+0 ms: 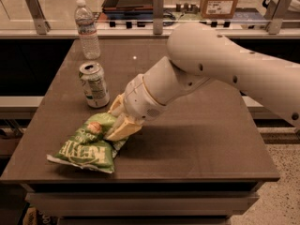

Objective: Move green jalapeno chip bag near water bottle

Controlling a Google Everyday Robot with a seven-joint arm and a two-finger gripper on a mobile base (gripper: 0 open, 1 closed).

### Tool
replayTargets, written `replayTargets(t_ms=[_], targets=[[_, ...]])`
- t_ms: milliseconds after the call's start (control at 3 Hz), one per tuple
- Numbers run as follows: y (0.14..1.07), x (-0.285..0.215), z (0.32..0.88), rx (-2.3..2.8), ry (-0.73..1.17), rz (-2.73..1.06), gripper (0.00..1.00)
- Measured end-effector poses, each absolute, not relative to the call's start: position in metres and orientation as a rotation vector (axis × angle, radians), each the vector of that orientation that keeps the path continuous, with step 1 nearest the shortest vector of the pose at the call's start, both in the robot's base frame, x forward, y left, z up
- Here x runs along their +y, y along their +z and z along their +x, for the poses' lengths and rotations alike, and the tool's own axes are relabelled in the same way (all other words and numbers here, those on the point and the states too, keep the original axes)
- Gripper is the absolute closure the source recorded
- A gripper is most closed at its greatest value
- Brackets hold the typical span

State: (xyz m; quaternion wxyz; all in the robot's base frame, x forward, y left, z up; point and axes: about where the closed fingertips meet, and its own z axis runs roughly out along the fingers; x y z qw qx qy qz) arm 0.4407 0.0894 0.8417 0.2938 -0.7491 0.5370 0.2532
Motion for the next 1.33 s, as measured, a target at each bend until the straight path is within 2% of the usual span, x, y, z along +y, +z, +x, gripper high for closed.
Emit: replayTargets(t_ms=[333, 1000, 1333], targets=[[0.843, 0.09, 0.44, 1.427, 0.672, -1.998, 1.0], [0.846, 0.081, 0.441, 1.461, 0.657, -1.977, 1.0], [0.848, 0.05, 0.448, 1.552, 0.654, -1.915, 1.0]])
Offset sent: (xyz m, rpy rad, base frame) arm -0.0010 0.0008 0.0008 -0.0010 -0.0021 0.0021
